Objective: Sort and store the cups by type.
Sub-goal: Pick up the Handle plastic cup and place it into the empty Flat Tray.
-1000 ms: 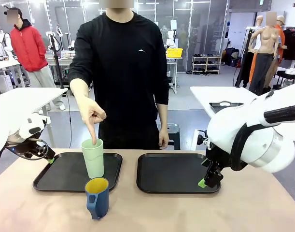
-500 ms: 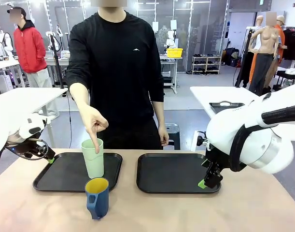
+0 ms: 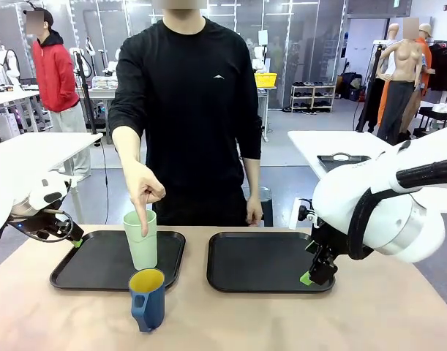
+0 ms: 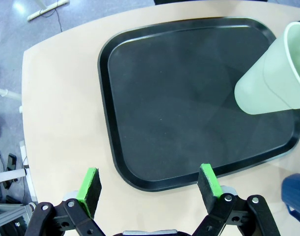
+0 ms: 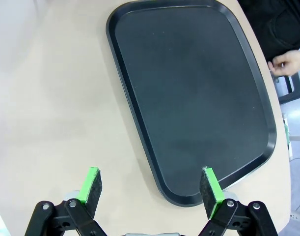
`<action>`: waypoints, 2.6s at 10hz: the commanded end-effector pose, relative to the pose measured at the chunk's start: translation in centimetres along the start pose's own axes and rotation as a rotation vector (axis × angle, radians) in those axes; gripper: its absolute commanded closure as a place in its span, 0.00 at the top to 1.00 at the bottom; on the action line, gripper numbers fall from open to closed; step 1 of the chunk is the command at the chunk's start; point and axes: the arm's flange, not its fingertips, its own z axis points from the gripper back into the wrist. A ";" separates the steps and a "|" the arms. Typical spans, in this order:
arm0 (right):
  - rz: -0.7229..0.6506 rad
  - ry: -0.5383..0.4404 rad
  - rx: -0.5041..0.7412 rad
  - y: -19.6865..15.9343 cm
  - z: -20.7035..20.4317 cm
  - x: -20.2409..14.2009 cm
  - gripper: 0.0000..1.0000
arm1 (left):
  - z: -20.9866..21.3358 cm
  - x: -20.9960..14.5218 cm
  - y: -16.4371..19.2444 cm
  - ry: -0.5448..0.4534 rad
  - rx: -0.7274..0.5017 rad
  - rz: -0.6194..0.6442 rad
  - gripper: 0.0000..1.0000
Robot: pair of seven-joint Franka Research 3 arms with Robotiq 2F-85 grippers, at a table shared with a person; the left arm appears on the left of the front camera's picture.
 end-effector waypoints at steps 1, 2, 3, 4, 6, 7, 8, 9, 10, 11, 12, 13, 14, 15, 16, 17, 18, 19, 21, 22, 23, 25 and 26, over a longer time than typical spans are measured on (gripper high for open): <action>0.006 -0.022 -0.010 0.0 -0.3 -0.1 1.00 | 0.0 0.0 0.2 -0.001 -0.001 0.003 1.00; 0.006 -0.022 -0.010 0.0 -0.3 -0.1 1.00 | 0.0 0.0 0.2 -0.001 -0.001 0.003 1.00; 0.006 -0.022 -0.010 0.0 -0.3 -0.1 1.00 | 0.0 0.0 0.2 -0.001 -0.001 0.003 1.00; 0.006 -0.022 -0.010 0.0 -0.3 -0.1 1.00 | 0.0 0.0 0.2 -0.001 -0.001 0.003 1.00; 0.006 -0.022 -0.010 0.0 -0.3 -0.1 1.00 | -0.1 -0.1 0.4 -0.013 -0.005 -0.005 1.00; 0.006 -0.022 -0.010 0.0 -0.3 -0.1 1.00 | -0.2 -0.2 0.7 -0.007 -0.004 -0.009 1.00; 0.006 -0.022 -0.010 0.0 -0.3 -0.1 1.00 | -0.2 -0.4 1.0 -0.006 -0.008 -0.036 1.00; 0.006 -0.022 -0.010 0.0 -0.3 -0.1 1.00 | 0.0 -0.5 1.2 -0.014 0.000 -0.111 1.00; 0.006 -0.022 -0.010 0.0 -0.3 -0.1 1.00 | 0.2 -0.7 1.6 0.008 0.006 -0.187 1.00; 0.006 -0.022 -0.010 0.0 -0.3 -0.1 1.00 | 0.4 -0.9 2.1 0.020 0.009 -0.279 1.00; 0.006 -0.022 -0.010 0.0 -0.3 -0.1 1.00 | 0.5 -1.1 2.7 0.020 -0.024 -0.357 1.00; 0.006 -0.022 -0.010 0.0 -0.3 -0.1 1.00 | 0.5 -1.6 3.3 0.063 0.008 -0.492 1.00; 0.006 -0.022 -0.010 0.0 -0.3 -0.1 1.00 | 0.5 -2.3 3.7 0.091 0.004 -0.619 1.00; 0.006 -0.022 -0.010 0.0 -0.3 -0.1 1.00 | 0.4 -2.9 4.0 0.109 -0.018 -0.731 1.00; 0.006 -0.022 -0.010 0.0 -0.3 -0.1 1.00 | 0.5 -3.6 4.1 0.135 -0.055 -0.829 1.00; 0.006 -0.022 -0.010 0.0 -0.3 -0.1 1.00 | 0.6 -4.4 4.3 0.145 -0.093 -0.953 1.00; 0.006 -0.022 -0.010 0.0 -0.3 -0.1 1.00 | 0.8 -4.9 4.4 0.127 -0.112 -1.043 1.00; 0.006 -0.022 -0.010 0.0 -0.3 -0.1 1.00 | 0.9 -5.3 4.3 0.127 -0.133 -1.088 1.00; 0.006 -0.022 -0.010 0.0 -0.3 -0.1 1.00 | 1.0 -6.2 4.0 0.154 -0.238 -1.159 1.00; 0.006 -0.022 -0.010 0.0 -0.3 -0.1 1.00 | 0.9 -6.7 3.9 0.194 -0.256 -1.195 1.00; 0.006 -0.022 -0.010 0.0 -0.3 -0.1 1.00 | 0.7 -6.8 3.8 0.204 -0.276 -1.187 1.00; 0.006 -0.022 -0.010 0.0 -0.3 -0.1 1.00 | 0.2 -5.1 3.5 0.159 -0.213 -1.167 1.00; 0.006 -0.022 -0.010 0.0 -0.3 -0.1 1.00 | 0.2 -5.1 3.5 0.159 -0.213 -1.167 1.00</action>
